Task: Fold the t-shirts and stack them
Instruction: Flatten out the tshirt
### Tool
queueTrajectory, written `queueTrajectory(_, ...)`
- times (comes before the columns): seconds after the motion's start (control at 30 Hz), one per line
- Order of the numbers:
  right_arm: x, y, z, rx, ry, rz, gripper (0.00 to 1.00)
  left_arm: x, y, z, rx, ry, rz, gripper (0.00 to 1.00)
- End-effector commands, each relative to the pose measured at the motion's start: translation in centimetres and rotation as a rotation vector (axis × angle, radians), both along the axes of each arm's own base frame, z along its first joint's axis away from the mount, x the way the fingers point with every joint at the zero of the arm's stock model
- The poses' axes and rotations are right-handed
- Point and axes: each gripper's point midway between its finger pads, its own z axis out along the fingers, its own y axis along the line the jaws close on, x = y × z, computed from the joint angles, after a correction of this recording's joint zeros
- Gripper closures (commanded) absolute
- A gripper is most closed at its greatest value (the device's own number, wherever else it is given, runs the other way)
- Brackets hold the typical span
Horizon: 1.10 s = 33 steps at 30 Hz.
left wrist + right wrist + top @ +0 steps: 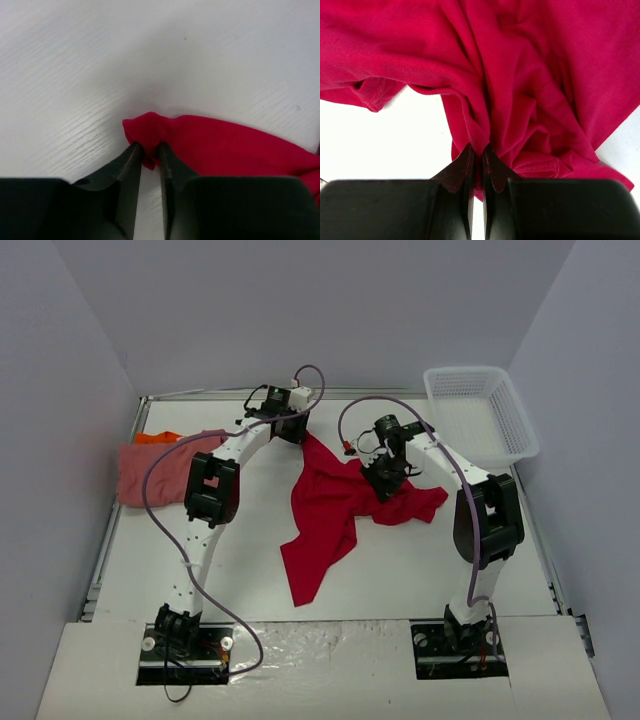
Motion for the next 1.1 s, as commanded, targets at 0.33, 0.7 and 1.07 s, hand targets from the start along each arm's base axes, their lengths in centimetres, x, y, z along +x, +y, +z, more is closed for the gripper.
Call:
queueTrajectory(0.33, -0.4, -2.1, 0.2, -0.057, 0.015, -0.018, 1.0, 0.1, 2.5, 5.6, 0.025, -0.06, 0.065, 0.98)
queueTrajectory(0.7, 1.4, -7.9, 4.2, -0.087, -0.124, -0.112, 1.0, -6.4, 15.2, 16.6, 0.154, -0.169, 0.226, 0.98)
queueTrajectory(1.07, 2.5, -11.6, 3.3, -0.098, -0.105, -0.159, 1.0, -19.4, 19.6, 19.9, 0.203, -0.114, 0.204, 0.98)
